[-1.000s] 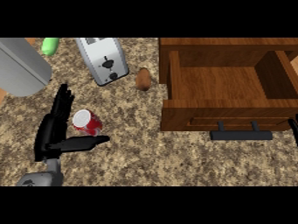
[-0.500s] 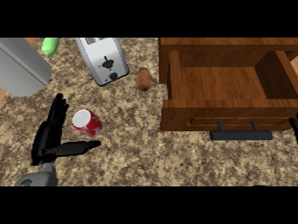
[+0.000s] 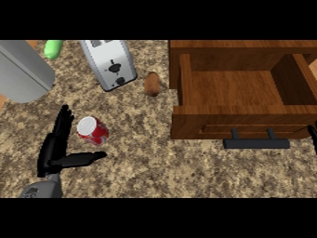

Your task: Pick up the can, place it into the drawer and close the drawer

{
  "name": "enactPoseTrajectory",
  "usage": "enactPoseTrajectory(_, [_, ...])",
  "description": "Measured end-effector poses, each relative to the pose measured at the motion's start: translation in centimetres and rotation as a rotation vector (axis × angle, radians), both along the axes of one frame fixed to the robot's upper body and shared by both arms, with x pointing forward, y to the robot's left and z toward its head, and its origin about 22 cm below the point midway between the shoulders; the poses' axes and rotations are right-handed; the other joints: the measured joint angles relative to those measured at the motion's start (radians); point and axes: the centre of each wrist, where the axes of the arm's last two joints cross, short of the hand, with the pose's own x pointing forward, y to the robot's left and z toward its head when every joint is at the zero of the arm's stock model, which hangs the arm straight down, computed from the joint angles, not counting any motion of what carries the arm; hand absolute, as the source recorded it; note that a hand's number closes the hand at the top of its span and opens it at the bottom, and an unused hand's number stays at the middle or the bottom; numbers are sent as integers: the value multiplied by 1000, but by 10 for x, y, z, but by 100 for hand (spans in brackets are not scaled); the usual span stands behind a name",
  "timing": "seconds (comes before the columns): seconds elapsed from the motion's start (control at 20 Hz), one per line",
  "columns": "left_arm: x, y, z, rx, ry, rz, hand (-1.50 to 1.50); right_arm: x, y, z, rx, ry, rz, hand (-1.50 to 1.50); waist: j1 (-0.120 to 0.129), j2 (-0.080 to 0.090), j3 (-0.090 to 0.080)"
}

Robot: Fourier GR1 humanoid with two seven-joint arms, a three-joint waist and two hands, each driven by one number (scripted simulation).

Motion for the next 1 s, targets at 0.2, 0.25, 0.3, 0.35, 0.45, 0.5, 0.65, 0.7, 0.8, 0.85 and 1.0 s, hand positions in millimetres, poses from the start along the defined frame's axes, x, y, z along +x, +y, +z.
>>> enactPoseTrajectory(0.2, [-4, 7, -7, -9, 12, 1, -150, -2, -2, 6, 3, -9, -4, -150, 1, 0, 0])
enactPoseTrajectory(0.25, [-4, 12, -8, -13, 16, 2, -150, 0, -3, 6, 1, -10, -5, -150, 1, 0, 0])
enactPoseTrajectory(0.3, [-1, 13, -9, -19, 22, 5, -150, 1, -6, 7, 2, -12, -4, -150, 1, 0, 0])
enactPoseTrajectory(0.35, [-1, 11, -11, -22, 26, 9, -150, 0, -7, 10, 1, -12, -8, -150, 1, 0, 0])
enactPoseTrajectory(0.45, [-5, 14, -19, -26, 37, 16, -150, -1, -1, 11, 1, -15, -4, -150, 1, 0, 0])
enactPoseTrajectory(0.5, [-4, 13, -22, -30, 43, 12, -150, 0, -1, 8, -1, -16, -3, -150, 1, 0, 0])
enactPoseTrajectory(0.65, [-9, 16, -29, -32, 40, 15, -150, -1, 3, 5, -2, -14, -2, -150, 1, 0, 0])
enactPoseTrajectory(0.7, [-7, 17, -30, -32, 38, 19, -150, -2, 4, 4, -1, -12, -2, -150, 1, 0, 0])
enactPoseTrajectory(0.8, [0, 13, -28, -34, 37, 20, -150, -2, 2, 10, 2, -12, 1, -150, 1, 0, 0])
enactPoseTrajectory(0.85, [2, 12, -30, -36, 40, 19, -150, -3, 2, 13, 2, -10, 2, -150, 0, 0, 0])
enactPoseTrajectory(1.0, [15, 16, -31, -35, 40, 16, -150, -6, -2, 17, 1, -11, 3, -150, -2, 0, 0])
